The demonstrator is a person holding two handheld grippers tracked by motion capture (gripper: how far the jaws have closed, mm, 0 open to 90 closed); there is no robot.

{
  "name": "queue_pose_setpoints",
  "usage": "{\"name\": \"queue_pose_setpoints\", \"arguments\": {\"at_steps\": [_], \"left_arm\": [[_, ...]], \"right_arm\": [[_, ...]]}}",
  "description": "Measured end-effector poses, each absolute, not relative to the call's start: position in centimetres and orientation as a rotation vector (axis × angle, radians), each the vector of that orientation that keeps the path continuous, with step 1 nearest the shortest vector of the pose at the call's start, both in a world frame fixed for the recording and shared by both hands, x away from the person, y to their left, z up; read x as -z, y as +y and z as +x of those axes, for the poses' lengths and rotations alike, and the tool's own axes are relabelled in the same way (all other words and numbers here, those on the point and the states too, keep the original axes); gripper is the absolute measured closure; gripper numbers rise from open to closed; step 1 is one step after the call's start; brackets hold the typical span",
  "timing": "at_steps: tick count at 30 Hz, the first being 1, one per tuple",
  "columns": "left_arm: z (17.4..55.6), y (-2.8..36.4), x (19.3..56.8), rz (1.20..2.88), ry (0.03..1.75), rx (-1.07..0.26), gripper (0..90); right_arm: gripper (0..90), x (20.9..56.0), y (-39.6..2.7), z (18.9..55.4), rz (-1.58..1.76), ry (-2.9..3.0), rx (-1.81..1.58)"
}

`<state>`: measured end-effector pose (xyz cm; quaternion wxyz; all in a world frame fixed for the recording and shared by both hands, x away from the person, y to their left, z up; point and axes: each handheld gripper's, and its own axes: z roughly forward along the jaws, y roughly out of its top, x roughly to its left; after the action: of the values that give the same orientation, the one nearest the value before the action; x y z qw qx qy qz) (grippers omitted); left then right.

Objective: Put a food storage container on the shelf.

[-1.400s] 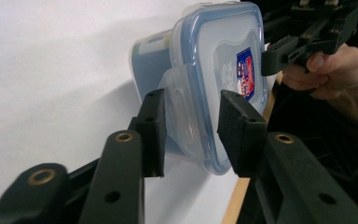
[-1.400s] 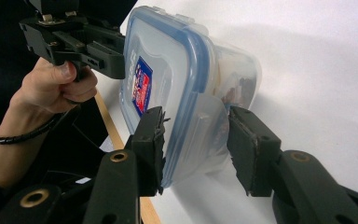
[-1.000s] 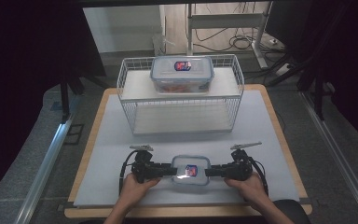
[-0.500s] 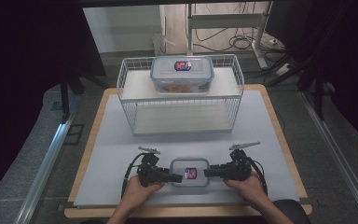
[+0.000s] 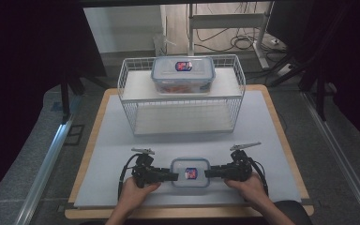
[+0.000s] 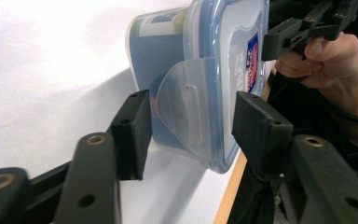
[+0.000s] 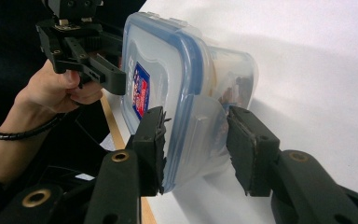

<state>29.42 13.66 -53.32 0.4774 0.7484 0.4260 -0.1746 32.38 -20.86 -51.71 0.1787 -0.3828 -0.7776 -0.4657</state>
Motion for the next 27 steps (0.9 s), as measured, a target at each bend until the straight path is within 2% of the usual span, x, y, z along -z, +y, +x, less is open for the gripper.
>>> {"name": "queue_pose_setpoints", "arguments": {"at_steps": [1,3,15,27], "left_arm": [[29.4,13.9,53.3,1.816,1.035,0.422,52.7],[29.5,14.1,53.4,1.807,1.031,0.447,55.2],[29.7,13.8,52.8,1.790,1.060,0.433,55.3],[30.7,14.5,47.0,1.741,0.998,0.275,55.5]], "right_arm": [[57.7,51.7,-20.9,32.4,-1.084,-2.198,1.316],[58.1,51.8,-20.9,32.4,-1.084,-2.191,1.313],[59.0,51.4,-21.0,32.4,-1.132,-2.164,1.317],[59.1,46.3,-20.5,33.9,-1.070,-2.201,1.450]]}}
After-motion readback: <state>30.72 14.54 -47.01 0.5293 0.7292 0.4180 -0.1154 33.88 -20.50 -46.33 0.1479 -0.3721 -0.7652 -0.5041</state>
